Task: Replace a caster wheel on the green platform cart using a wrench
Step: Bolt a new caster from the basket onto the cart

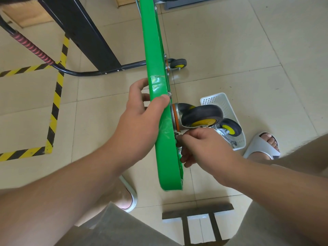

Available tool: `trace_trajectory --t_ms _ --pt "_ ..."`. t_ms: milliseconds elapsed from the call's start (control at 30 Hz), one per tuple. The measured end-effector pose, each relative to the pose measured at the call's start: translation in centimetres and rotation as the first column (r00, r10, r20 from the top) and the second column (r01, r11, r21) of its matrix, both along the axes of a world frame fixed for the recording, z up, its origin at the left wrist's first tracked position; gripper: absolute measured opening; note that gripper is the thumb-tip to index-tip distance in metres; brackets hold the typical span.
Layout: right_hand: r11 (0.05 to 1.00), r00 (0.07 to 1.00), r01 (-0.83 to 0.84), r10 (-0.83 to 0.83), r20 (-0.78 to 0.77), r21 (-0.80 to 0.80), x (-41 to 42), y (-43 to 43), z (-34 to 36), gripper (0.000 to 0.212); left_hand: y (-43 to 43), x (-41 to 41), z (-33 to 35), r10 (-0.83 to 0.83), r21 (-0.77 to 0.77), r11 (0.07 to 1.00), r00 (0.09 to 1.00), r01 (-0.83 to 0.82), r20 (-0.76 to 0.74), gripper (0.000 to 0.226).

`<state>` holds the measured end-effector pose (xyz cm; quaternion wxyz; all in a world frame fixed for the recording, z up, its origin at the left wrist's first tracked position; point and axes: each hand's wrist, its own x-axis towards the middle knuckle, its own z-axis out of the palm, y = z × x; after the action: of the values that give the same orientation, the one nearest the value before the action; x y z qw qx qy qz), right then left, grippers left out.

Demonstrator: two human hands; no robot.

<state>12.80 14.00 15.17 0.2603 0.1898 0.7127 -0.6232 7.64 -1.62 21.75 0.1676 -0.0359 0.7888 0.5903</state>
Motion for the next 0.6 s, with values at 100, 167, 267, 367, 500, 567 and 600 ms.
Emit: trace_trajectory --t_ms 100,167,267,367,500,567,600 --pt "1.0 1.0 0.01 -0.01 0.001 -0.004 -0.11 -0.06 0.08 0.029 -0.05 -0.03 -0.06 0.004 0.0 1.0 1.0 -0.004 -0.009 0.031" --pt "1.0 1.0 0.005 -0.005 -0.008 0.011 -0.09 -0.15 0.21 0.029 -0.05 -0.02 -0.06 -0.001 0.003 1.0 1.0 0.001 -0.006 0.032" --pt "0.999 0.997 0.009 -0.005 -0.076 0.049 0.13 -0.25 0.36 0.024 -0.05 -0.01 -0.02 0.003 0.01 1.0 1.0 -0.002 -0.002 0.032" --pt "0.998 0.994 -0.002 0.009 -0.111 0.062 0.1 -0.17 0.48 0.024 -0.02 -0.03 -0.03 0.004 -0.002 1.0 1.0 -0.004 -0.005 0.032" --pt "0.997 0.995 -0.025 0.031 -0.091 0.066 0.1 -0.26 0.52 0.021 0.02 -0.07 -0.03 0.006 -0.001 1.0 1.0 -0.006 -0.005 0.029" --pt "0.997 0.997 -0.025 0.03 -0.076 0.07 0.13 -0.31 0.6 0.024 0.04 -0.05 -0.02 0.003 -0.008 1.0 1.0 -0.003 -0.006 0.029" --pt "0.997 0.997 -0.022 0.027 -0.067 0.069 0.11 -0.29 0.63 0.028 0.04 -0.04 -0.02 0.001 -0.01 1.0 1.0 -0.001 -0.004 0.029"
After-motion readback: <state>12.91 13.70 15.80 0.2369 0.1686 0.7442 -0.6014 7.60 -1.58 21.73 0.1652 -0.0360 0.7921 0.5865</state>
